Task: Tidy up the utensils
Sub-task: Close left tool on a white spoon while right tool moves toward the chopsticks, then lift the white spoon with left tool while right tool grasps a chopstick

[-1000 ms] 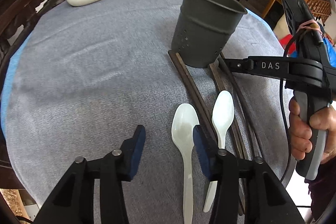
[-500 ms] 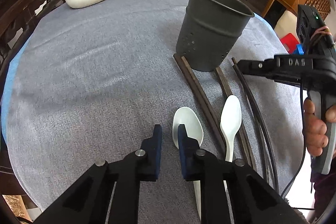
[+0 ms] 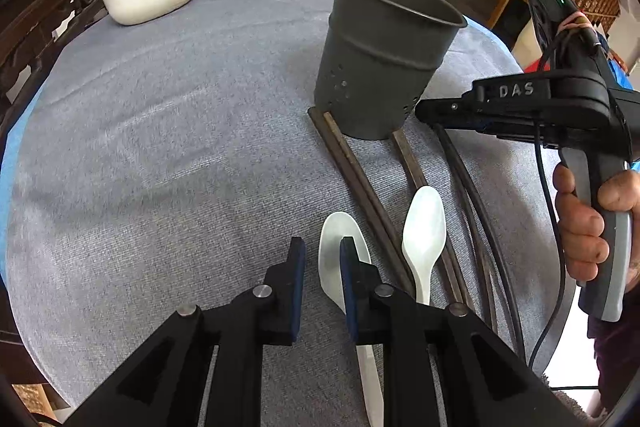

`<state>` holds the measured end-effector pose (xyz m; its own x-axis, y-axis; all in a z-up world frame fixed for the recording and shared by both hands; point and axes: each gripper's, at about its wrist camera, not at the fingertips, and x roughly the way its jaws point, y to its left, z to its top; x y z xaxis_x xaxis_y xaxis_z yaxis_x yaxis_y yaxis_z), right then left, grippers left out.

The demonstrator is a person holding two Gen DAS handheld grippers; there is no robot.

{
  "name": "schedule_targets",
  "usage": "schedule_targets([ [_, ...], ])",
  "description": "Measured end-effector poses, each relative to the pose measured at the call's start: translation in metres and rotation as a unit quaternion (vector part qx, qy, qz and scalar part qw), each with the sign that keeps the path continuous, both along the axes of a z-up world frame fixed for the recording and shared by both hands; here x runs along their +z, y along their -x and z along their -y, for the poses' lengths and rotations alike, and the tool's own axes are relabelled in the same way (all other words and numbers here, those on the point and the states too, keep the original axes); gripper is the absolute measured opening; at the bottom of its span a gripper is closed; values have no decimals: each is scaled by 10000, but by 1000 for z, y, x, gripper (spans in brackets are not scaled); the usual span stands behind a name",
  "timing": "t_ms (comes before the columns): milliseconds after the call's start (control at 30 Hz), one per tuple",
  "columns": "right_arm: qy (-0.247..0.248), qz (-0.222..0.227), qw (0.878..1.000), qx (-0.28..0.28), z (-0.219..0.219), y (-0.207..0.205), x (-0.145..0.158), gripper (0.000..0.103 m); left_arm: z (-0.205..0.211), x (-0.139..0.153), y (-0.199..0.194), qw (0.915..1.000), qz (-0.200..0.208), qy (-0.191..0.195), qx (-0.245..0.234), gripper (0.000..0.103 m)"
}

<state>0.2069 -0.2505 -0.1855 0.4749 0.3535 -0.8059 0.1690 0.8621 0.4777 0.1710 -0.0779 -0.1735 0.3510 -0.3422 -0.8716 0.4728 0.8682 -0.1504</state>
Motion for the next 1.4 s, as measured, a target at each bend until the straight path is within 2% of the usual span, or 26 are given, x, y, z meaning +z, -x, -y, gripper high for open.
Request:
schedule_targets([
  [33,168,14,9998,71,-4,-1,2,15,2,0,1,10000,30,-19,-18,9],
  [100,461,16,9988,151,-13,-4,4,8,6,-1,2,9999,97,-28,-28,7],
  [133,480,37,9987,167,-15,-4,5,8,7,2,2,9999,112,1,-26,5],
  [300,279,324,9990,105,-4,12,16,7,4,14,6,9994,298,162,35,2],
  [667,12,1569,9874,199,1,62,84,7,-6,67,22,9938,986,474,211,2],
  [767,105,1767,9839,264,-4,69,101,7,-20,79,26,9918,1114,539,314,2],
  [933,110,1230,9921,221,1,69,87,10,-31,87,32,9899,1178,675,418,2],
  [1000,194,838,9961,204,4,74,69,23,-33,86,34,9894,1170,725,454,2],
  [1067,24,466,9986,241,3,80,50,36,-35,88,38,9889,1175,770,474,2],
  [1133,103,288,9991,296,0,87,37,41,-37,91,41,9882,1210,791,499,2],
  [1267,388,-87,9981,480,-14,92,16,40,-40,96,44,9871,1268,810,545,2],
  [1333,716,-234,9955,576,-25,90,10,39,-43,98,45,9862,1302,838,589,2],
  [1400,975,-160,9930,643,-33,91,10,28,-46,99,46,9857,1305,869,614,2],
])
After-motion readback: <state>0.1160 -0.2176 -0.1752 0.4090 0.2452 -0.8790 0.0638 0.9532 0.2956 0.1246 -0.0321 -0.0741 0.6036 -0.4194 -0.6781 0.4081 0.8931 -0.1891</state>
